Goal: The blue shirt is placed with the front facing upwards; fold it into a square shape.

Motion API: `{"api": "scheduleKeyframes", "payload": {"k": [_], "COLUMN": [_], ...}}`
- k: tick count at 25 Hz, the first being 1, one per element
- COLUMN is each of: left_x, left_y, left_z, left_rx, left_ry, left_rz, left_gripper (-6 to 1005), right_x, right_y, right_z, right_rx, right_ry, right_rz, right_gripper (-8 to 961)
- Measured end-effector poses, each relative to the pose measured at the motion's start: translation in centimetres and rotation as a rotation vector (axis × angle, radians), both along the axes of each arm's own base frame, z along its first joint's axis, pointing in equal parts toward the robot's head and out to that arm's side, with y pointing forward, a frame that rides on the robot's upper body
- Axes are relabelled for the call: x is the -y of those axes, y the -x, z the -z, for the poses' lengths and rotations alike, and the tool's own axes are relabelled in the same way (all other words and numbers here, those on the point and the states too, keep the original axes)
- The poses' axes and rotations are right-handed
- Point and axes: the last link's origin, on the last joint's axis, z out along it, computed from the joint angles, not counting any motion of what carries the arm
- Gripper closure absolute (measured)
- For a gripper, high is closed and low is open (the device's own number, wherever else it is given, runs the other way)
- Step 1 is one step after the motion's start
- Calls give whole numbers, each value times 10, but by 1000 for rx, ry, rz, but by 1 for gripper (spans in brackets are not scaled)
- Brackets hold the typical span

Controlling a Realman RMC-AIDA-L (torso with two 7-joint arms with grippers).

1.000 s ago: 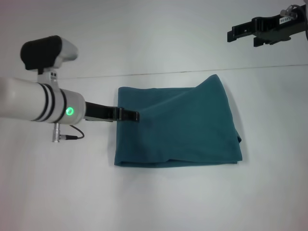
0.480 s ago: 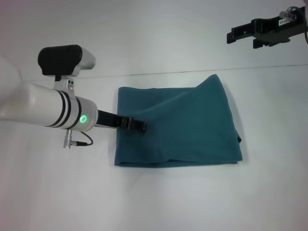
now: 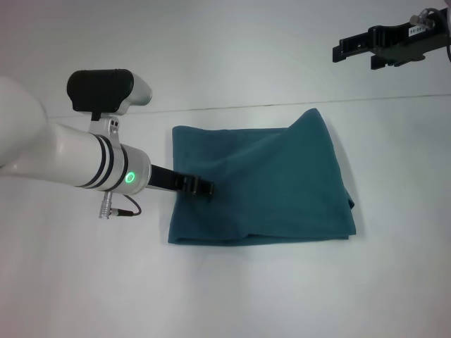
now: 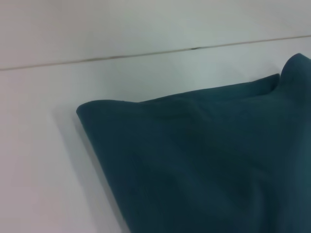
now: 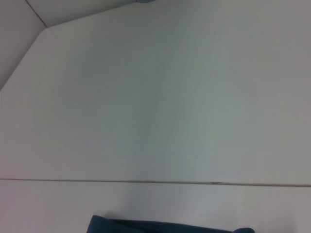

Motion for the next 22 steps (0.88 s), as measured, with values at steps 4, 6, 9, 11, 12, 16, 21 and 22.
{"api": "scheduleKeyframes", "payload": {"k": [4,6,9,11,12,16,21,22], "left_x": [0,0,0,1,2,4,5,5], "left_y": [-3,-5,-8,-10,-11,-12,-12,-12], "left_z": [0,-1,-3,-5,-5,-6,-6,-6], "left_rx": [1,5,10,16,19,24,23,24], "left_ry": [4,5,7,12,15,33,38,40], "left_rz": [9,16,28,35,38,43,43,42], "left_gripper": [430,475,541,586,633,820,914,933], "right_x": [0,0,-1,-1,-1,-2,-3,-3], "right_y": [0,0,0,0,0,0,1,1], "right_z": [1,1,1,0,0,0,0,1], "right_rx": [-1,-2,-1,-1,-1,-1,-2,-2], "right_ry": [2,3,1,-3,-3,-9,-8,-7], "right_rz": [1,2,3,3,3,3,1,2], "right_gripper": [14,14,14,14,14,14,14,14]}}
